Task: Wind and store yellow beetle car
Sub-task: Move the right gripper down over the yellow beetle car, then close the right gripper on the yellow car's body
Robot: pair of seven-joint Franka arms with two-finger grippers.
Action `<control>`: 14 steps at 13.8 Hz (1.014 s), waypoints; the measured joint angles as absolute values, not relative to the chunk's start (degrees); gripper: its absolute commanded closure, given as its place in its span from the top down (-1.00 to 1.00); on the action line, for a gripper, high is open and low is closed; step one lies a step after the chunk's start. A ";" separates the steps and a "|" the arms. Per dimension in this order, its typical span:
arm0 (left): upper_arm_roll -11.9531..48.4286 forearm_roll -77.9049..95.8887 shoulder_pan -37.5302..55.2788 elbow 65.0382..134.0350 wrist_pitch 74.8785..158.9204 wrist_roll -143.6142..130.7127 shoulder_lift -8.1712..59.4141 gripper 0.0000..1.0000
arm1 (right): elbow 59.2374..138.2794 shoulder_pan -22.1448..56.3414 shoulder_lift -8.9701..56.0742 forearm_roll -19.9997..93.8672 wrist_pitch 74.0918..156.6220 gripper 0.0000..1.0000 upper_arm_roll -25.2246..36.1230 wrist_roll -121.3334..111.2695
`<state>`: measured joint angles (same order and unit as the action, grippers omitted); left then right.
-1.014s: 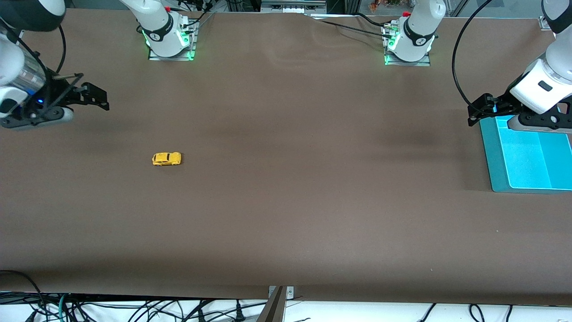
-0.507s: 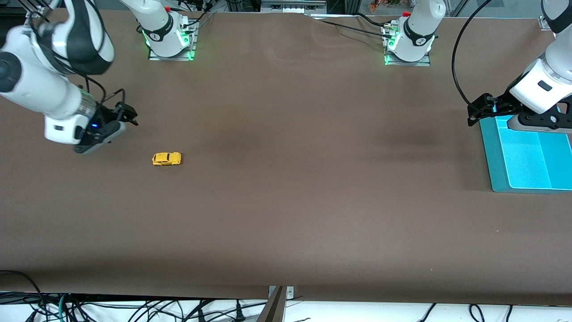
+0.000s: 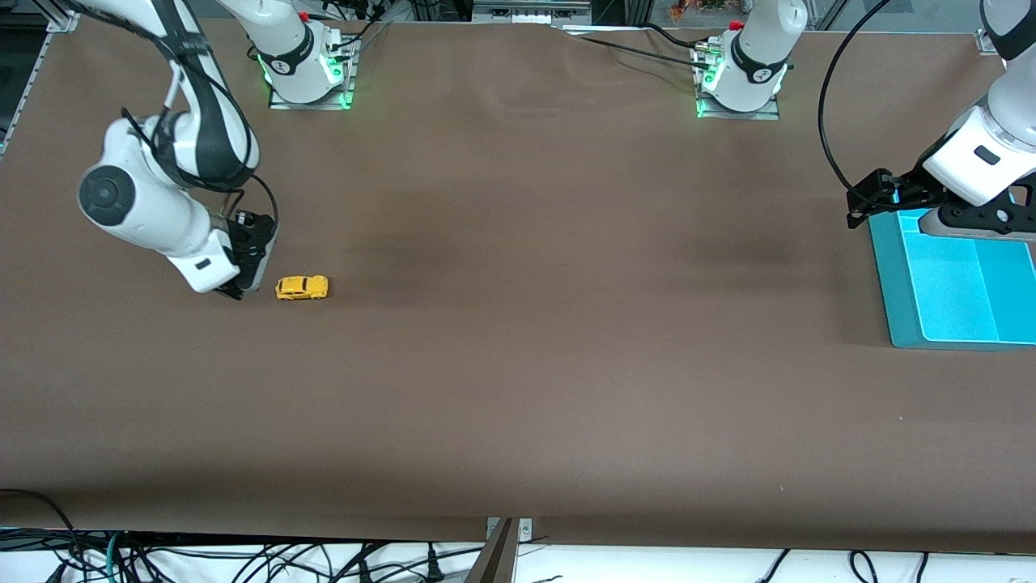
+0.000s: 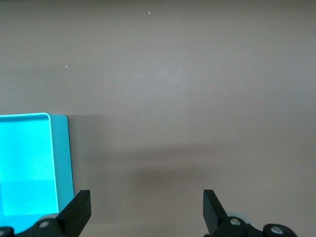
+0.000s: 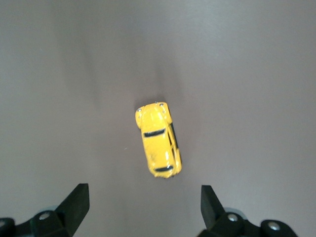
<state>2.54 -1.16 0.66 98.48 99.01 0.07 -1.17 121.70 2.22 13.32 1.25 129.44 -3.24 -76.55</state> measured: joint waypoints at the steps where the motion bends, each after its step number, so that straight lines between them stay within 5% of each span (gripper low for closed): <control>1: 2.55 -1.16 0.66 98.48 99.01 0.07 -1.17 1.00 | 122.66 2.22 14.26 1.25 132.04 1.00 -3.53 -78.88; 14: 2.56 -1.16 0.66 98.48 99.01 0.07 -1.16 1.00 | 131.82 0.85 18.58 1.25 149.06 0.88 -5.22 -91.70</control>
<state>2.56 -1.16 0.66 98.48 99.01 0.07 -1.16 131.82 0.85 18.58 1.25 149.06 -5.22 -91.70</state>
